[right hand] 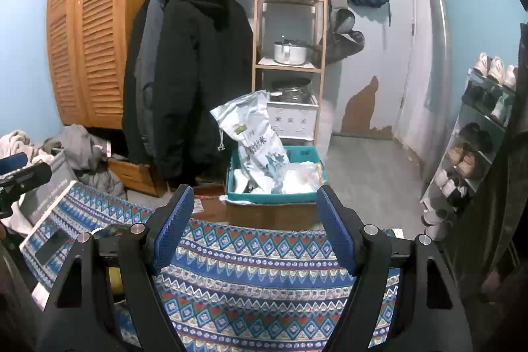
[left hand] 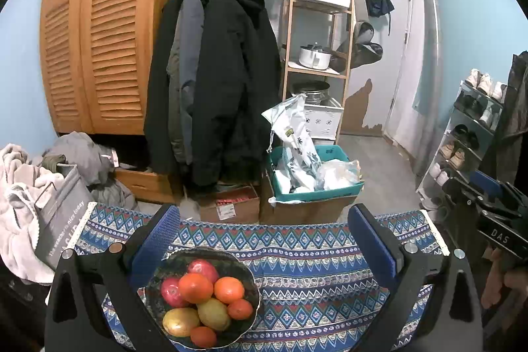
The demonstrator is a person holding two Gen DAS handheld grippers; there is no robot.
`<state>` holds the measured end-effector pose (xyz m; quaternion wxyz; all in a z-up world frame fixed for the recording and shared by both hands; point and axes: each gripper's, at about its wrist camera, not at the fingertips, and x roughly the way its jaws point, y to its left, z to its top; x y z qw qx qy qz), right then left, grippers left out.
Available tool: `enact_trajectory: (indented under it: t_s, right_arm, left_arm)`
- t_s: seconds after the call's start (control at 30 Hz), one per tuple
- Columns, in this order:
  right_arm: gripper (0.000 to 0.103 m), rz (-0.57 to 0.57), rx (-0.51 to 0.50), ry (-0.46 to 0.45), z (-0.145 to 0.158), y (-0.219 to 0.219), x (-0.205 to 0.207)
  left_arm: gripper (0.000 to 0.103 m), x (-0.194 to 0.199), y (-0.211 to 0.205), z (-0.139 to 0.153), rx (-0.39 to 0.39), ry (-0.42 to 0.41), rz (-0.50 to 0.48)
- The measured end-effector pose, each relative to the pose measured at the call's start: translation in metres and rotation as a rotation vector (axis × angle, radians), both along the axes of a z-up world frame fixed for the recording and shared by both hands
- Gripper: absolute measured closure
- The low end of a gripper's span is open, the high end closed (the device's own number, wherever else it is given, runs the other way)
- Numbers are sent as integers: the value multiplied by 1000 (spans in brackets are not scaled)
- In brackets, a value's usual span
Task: Organize fruits
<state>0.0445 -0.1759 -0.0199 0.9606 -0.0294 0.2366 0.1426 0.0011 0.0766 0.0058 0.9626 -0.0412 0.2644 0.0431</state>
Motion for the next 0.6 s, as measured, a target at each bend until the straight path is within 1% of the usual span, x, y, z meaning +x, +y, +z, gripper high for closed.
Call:
enact_trajectory:
  t_s: [0.6]
  right_arm:
    - [28, 0, 4, 0, 0, 1, 0]
  left_arm:
    - [0, 0, -2, 2, -2, 2, 8]
